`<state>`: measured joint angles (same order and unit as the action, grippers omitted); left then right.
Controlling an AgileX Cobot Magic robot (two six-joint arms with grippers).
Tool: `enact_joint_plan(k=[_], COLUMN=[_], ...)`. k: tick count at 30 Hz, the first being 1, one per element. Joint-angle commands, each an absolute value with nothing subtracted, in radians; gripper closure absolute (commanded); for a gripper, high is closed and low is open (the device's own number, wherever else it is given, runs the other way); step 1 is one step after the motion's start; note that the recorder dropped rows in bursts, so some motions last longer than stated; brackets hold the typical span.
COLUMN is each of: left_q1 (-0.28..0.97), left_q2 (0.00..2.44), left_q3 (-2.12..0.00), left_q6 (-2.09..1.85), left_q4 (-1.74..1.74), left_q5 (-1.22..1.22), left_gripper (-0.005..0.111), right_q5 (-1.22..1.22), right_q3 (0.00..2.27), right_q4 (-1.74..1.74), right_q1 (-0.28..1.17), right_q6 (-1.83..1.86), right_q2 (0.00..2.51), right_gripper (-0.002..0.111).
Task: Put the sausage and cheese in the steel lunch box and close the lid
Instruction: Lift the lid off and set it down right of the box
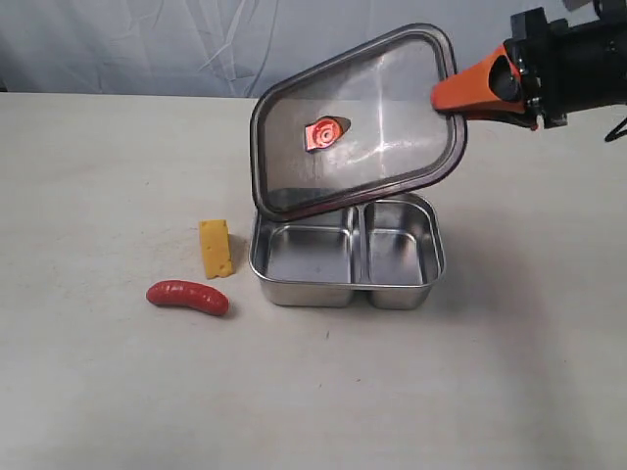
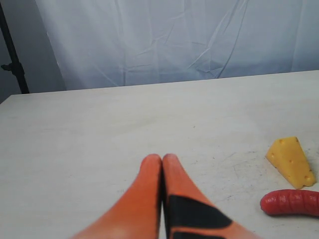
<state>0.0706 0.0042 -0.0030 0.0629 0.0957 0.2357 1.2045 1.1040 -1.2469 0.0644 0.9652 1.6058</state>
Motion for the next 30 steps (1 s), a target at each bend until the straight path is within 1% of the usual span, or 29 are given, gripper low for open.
enact_joint_plan(k=[1, 4, 7, 12, 14, 17, 20, 22, 26, 30], left_q1=[0.075, 0.075, 0.075, 0.075, 0.076, 0.078, 0.086, 0.094, 0.103, 0.103], left_q2=[0.0, 0.0, 0.0, 0.0, 0.0, 0.0, 0.0, 0.0, 0.0, 0.0], left_q3=[0.0, 0.0, 0.0, 0.0, 0.0, 0.0, 0.0, 0.0, 0.0, 0.0], left_q6=[0.067, 0.067, 0.067, 0.067, 0.067, 0.067, 0.067, 0.067, 0.067, 0.067], left_q4=[0.099, 0.099, 0.099, 0.099, 0.099, 0.099, 0.099, 0.099, 0.099, 0.099], left_q5=[0.238, 0.238, 0.238, 0.238, 0.238, 0.238, 0.238, 0.238, 0.238, 0.238], left_gripper=[0.107, 0.107, 0.107, 0.107, 0.107, 0.107, 0.107, 0.107, 0.107, 0.107], right_q5=[1.093, 0.935, 0.835, 0.784, 0.793, 0.822, 0.825, 0.825, 0.799, 0.749], right_q3=[1.144, 1.14, 1.124, 1.118, 1.11, 1.056, 0.944, 0.854, 0.7, 0.613], right_q4=[-0.98, -0.776, -0.622, -0.49, -0.319, 0.02, 0.422, 0.606, 0.708, 0.694], right_q1=[0.058, 0.061, 0.061, 0.074, 0.118, 0.219, 0.341, 0.421, 0.54, 0.603], right_q6=[0.972, 0.96, 0.976, 1.003, 0.973, 0.802, 0.549, 0.381, 0.263, 0.199], right_q2=[1.467, 1.367, 1.288, 1.2, 1.192, 1.192, 1.19, 1.188, 1.188, 1.188], right_gripper=[0.109, 0.109, 0.109, 0.109, 0.109, 0.109, 0.109, 0.109, 0.109, 0.109])
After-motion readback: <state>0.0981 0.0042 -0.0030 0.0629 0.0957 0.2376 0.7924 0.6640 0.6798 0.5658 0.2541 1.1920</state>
